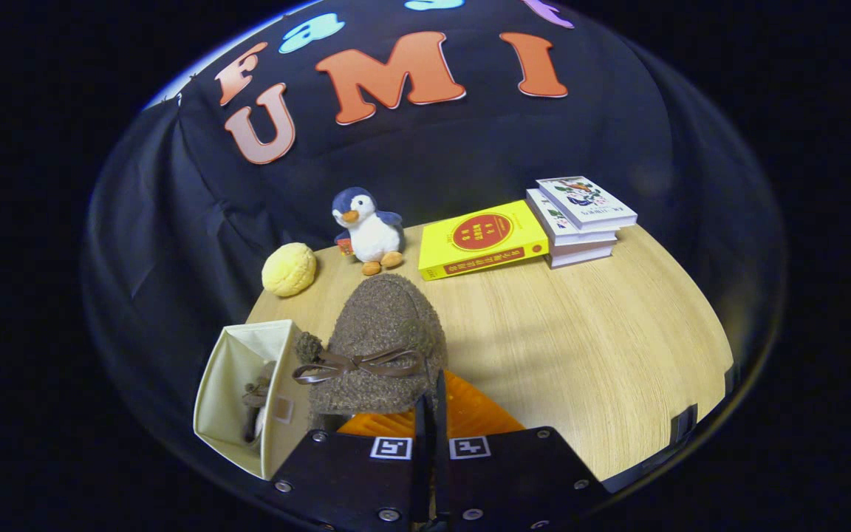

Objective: Open the storage box then place both shoes into the box .Put the left shoe in first, then the right shoe, with the right side of both shoes facing outward in a uniform manner.

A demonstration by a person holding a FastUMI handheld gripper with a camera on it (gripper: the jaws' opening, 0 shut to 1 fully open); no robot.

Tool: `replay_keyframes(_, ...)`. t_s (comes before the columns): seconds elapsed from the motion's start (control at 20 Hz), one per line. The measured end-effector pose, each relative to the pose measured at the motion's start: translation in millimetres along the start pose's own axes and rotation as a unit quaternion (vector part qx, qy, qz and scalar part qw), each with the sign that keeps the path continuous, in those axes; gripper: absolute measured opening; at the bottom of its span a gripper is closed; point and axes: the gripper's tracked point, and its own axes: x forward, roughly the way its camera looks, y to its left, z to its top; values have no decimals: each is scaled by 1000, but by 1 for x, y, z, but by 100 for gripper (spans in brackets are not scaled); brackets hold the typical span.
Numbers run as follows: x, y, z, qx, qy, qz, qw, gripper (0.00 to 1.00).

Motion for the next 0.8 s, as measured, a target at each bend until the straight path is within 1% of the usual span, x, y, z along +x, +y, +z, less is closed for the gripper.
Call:
replay_keyframes(0.4, -6, 81, -4, -19, 26, 13, 999, 4)
replay_keyframes(0.65, -7, 141, -13, -30, 44, 39, 998, 4)
replay_keyframes(0.8, -1, 168, -27, -46, 65, 47, 996, 4)
